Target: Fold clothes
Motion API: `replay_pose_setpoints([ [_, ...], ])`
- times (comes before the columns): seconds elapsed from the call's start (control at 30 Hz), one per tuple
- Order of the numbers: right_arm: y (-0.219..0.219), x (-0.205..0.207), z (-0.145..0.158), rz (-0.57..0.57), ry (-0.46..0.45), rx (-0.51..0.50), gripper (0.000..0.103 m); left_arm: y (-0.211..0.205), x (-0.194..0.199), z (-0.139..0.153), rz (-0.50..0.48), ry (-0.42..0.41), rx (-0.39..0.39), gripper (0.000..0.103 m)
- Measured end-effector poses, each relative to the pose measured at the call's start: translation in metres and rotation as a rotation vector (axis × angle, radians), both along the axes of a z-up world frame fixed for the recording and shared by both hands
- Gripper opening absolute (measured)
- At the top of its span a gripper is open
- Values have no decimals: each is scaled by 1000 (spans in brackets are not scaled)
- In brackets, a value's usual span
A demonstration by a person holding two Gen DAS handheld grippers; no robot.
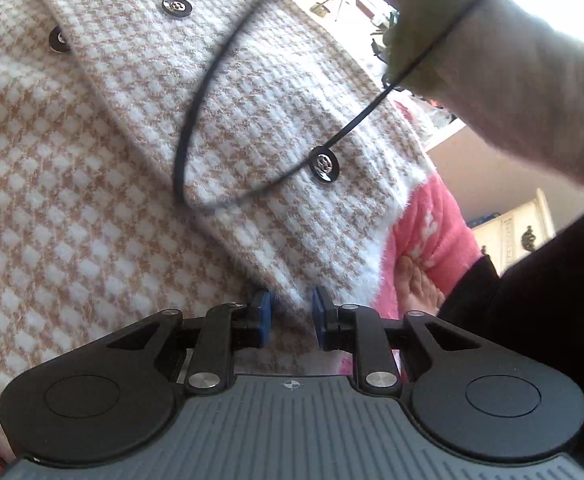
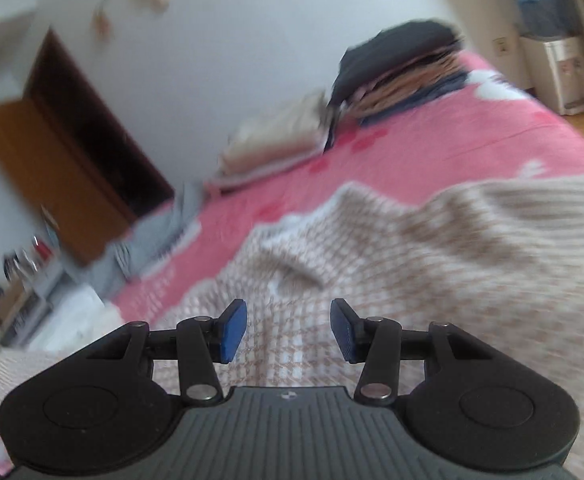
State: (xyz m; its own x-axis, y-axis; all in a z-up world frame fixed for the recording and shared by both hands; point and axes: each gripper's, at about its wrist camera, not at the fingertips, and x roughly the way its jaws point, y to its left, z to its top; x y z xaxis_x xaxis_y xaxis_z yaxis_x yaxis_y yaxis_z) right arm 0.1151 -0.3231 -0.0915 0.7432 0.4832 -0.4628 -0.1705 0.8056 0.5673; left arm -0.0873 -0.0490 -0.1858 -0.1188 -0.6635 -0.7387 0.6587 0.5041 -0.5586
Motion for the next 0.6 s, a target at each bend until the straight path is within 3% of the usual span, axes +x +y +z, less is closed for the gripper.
replay_pose_setpoints([
  [0.13,-67,-87,34,-44,-55,-75,50,16,3,8,-9,-13,-41,29],
  [0.3,-88,-186,46,88,46,-293,50,22,14,20,-26,-54,-69,30],
  [0.37,-80,-213,36,148,122,-387,50,20,20,25,-24,-88,-75,30],
  [0.47,-73,-243,11,192,236,-445,50,9,20,29,-33,-122,-89,30],
  [0.6,-55,-272,-28,298,304,-613,49,-14,13,27,-90,-189,-74,30],
])
